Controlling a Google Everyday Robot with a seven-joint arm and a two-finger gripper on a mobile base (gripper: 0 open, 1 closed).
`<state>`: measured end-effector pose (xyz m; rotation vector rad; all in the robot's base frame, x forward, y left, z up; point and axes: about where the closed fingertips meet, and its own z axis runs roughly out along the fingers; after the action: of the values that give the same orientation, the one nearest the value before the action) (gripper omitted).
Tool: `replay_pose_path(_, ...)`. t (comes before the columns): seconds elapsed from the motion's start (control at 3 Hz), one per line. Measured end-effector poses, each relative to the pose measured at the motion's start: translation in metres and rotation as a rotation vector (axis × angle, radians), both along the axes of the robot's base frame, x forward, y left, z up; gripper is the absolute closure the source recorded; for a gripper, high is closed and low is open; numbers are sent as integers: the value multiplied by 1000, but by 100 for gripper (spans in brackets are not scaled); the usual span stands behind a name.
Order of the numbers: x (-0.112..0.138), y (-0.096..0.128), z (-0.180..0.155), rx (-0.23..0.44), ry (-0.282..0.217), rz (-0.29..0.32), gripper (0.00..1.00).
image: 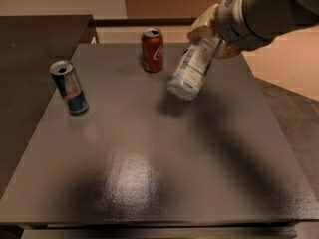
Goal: Place blue plastic bottle upright
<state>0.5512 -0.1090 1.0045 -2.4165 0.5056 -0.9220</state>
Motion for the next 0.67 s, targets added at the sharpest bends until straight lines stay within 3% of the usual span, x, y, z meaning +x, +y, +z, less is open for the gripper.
replay_pose_path(0.33,0,0,0,0,-1,1,100)
replay_pose_path(0.67,4,-5,3,-20,-56,51,100)
